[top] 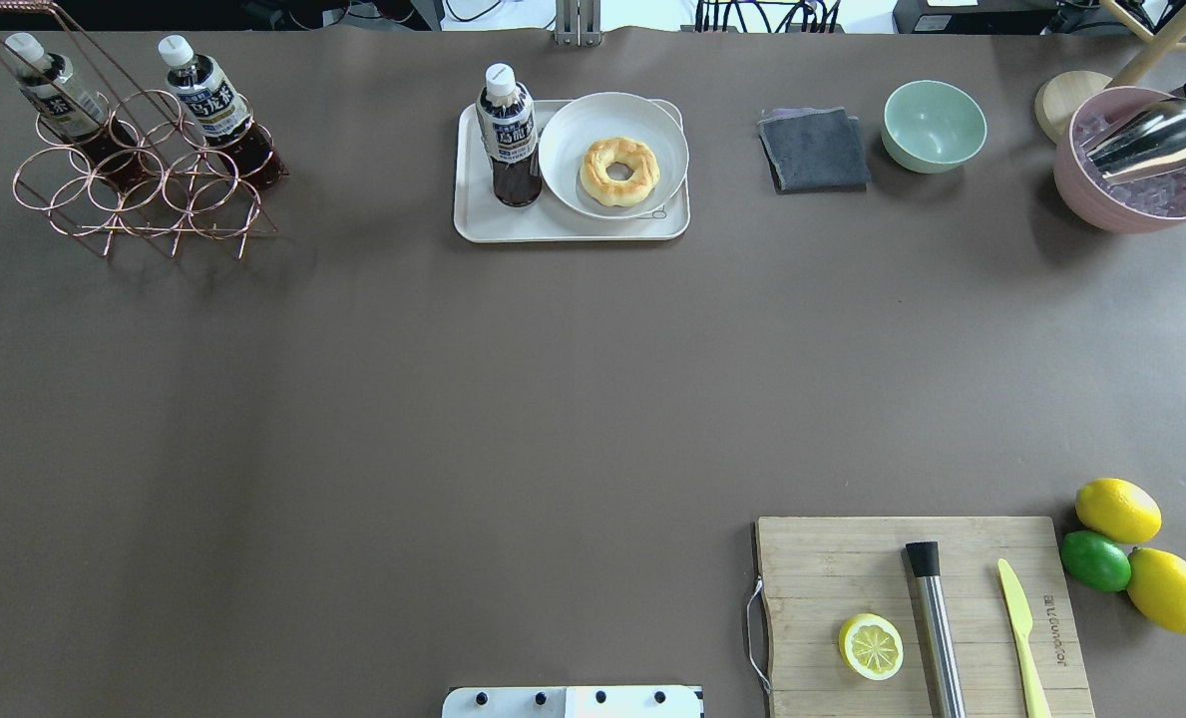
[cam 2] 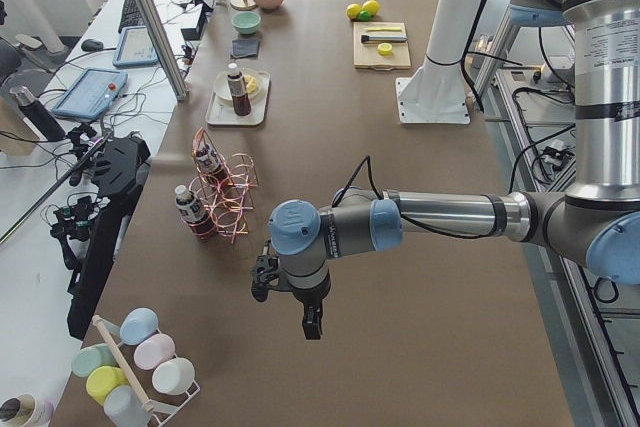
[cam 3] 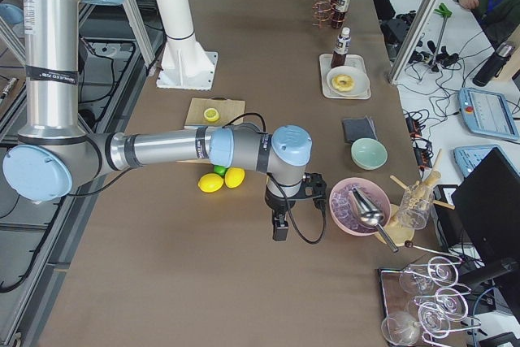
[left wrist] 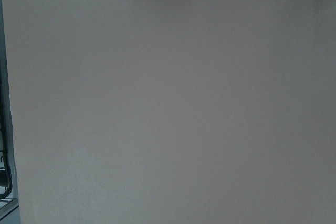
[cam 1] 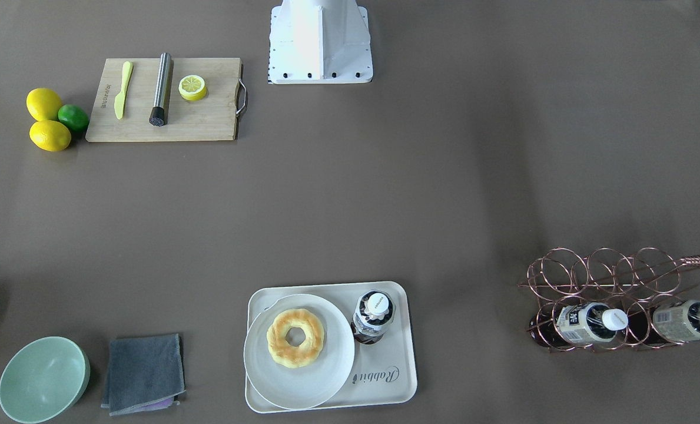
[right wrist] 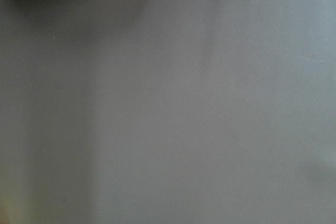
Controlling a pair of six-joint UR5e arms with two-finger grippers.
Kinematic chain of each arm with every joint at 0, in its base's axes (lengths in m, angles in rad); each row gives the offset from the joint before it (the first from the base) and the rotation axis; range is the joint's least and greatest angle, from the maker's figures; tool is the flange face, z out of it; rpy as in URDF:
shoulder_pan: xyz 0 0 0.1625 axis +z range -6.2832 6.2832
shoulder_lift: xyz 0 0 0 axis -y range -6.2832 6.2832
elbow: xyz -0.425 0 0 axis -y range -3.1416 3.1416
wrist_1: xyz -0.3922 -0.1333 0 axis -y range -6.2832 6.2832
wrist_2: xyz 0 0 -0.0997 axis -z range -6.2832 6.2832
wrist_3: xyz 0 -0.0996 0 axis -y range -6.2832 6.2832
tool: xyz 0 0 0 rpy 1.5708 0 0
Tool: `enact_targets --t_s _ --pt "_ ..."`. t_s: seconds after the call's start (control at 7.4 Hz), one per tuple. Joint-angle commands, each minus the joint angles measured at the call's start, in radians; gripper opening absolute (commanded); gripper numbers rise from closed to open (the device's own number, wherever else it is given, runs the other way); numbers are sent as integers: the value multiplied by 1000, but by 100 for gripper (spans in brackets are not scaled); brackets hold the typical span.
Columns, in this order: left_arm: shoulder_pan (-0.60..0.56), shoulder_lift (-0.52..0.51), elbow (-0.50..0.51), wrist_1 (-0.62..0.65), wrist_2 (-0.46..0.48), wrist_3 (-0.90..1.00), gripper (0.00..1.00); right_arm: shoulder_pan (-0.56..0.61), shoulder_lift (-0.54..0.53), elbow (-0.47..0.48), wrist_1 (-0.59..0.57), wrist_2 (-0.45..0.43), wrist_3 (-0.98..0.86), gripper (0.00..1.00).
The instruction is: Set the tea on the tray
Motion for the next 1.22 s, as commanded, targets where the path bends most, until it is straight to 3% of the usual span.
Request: enact_targets --t_s 0.0,1.08 --pt "0 4 0 0 0 0 98 -9 0 0 4 19 0 100" --pt "0 4 0 0 0 0 98 -37 2 5 4 19 -1 100"
